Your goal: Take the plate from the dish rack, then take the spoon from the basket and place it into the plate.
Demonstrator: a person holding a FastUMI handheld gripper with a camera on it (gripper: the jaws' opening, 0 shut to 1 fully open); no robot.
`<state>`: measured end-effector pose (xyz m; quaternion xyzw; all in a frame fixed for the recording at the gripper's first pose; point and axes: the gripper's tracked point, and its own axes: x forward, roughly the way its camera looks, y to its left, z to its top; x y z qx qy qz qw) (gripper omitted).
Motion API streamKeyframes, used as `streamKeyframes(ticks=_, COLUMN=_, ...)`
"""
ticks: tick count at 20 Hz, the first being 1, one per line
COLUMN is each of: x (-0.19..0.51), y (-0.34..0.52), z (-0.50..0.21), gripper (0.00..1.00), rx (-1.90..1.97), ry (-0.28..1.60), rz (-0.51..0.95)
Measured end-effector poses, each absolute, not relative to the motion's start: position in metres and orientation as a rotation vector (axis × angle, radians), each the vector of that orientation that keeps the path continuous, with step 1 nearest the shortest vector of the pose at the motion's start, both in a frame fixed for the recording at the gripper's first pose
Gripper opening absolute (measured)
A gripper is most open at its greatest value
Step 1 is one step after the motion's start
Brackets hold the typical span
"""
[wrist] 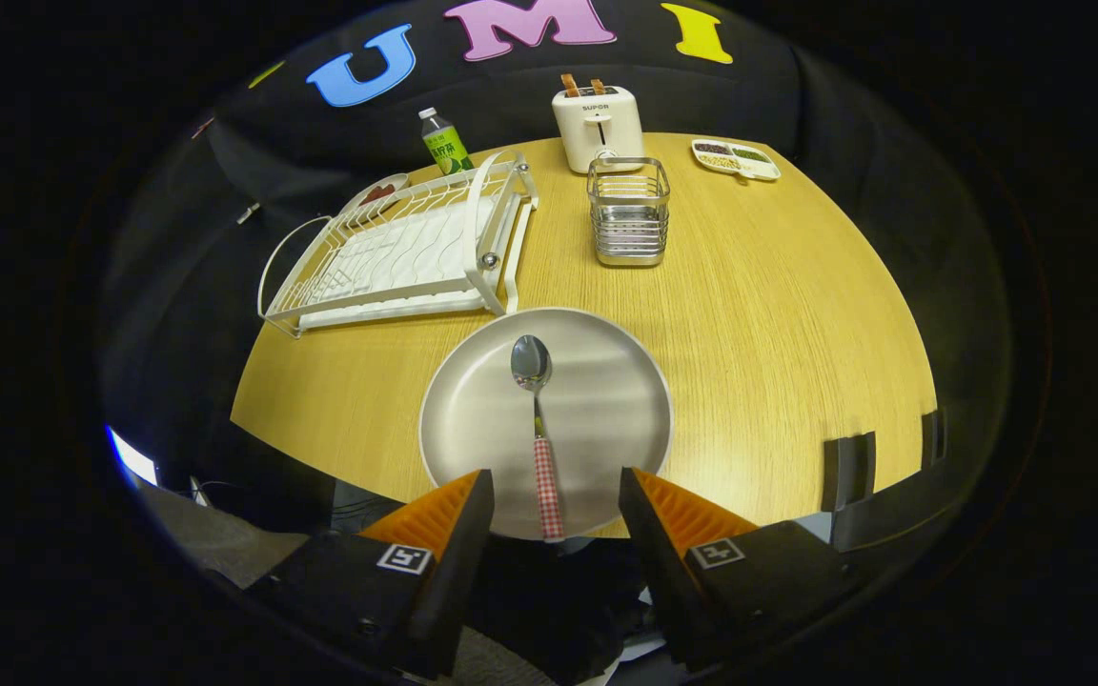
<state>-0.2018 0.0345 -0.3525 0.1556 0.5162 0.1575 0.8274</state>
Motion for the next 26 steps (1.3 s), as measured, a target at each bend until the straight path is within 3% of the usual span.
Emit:
streamKeyframes(ticks=5, x=-0.205, y=0.038, z=-0.348, gripper=0.97, rx=0.326, ry=1.088, rz=0.347)
streamKeyframes(ticks=11, x=-0.184, y=0.034, z=-0.318, gripper=1.00, rx=0.339, ry=1.003, rz=0.325)
streamKeyframes(ticks=20, x=-0.077, y=-0.013, z=-0.166, gripper=0.99, rx=0.292, ry=0.604, rz=0.242)
streamKeyframes(ticks=26, x=-0.044, y=-0.059, z=-0.054, gripper=0.99, rx=0.306, ry=0.352, rz=0.158)
